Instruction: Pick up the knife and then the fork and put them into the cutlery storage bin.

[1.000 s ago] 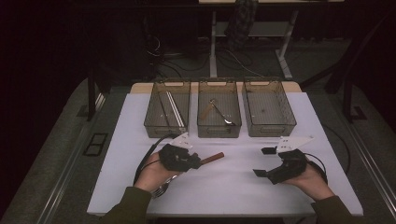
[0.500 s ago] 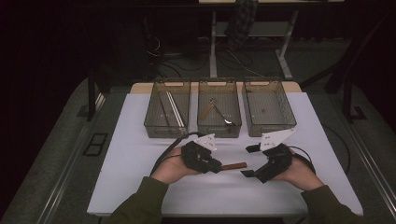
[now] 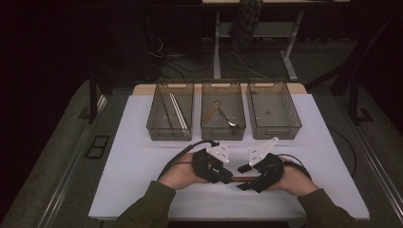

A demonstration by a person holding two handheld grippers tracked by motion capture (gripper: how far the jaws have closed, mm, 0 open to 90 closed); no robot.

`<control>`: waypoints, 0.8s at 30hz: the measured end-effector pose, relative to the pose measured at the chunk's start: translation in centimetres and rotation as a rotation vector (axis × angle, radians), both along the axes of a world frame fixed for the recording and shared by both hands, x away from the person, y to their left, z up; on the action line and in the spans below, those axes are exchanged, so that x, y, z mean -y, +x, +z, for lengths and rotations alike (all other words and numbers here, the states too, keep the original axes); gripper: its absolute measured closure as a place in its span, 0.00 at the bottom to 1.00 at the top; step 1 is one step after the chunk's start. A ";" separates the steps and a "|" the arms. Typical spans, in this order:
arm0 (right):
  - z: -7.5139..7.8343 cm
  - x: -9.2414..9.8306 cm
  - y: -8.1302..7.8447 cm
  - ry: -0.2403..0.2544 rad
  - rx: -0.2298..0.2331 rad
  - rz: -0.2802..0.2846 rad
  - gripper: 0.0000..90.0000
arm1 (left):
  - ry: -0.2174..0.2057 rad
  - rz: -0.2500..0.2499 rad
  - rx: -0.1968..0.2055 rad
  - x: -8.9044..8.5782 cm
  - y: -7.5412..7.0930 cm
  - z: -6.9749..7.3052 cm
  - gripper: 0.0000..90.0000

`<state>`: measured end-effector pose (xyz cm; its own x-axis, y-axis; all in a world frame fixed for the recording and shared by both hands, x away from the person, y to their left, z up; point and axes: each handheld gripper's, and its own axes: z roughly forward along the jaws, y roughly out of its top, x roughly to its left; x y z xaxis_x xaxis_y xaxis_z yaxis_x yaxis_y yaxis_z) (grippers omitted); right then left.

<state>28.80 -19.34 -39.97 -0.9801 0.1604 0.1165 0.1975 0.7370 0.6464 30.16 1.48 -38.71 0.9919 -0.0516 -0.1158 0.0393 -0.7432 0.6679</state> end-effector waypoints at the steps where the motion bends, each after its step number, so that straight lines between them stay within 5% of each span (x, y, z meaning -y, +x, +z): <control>1: -0.1 -0.1 -0.1 -0.006 0.000 0.007 0.53 | 0.006 -0.007 0.003 0.1 -0.1 0.0 0.85; 12: -0.7 -0.9 -0.3 -0.055 -0.028 0.071 0.80 | 0.026 -0.040 0.012 0.6 -0.4 -0.2 0.85; 24: -0.7 -1.2 -0.7 -0.068 -0.028 0.086 0.84 | 0.028 -0.059 0.015 0.6 -0.6 -0.4 0.84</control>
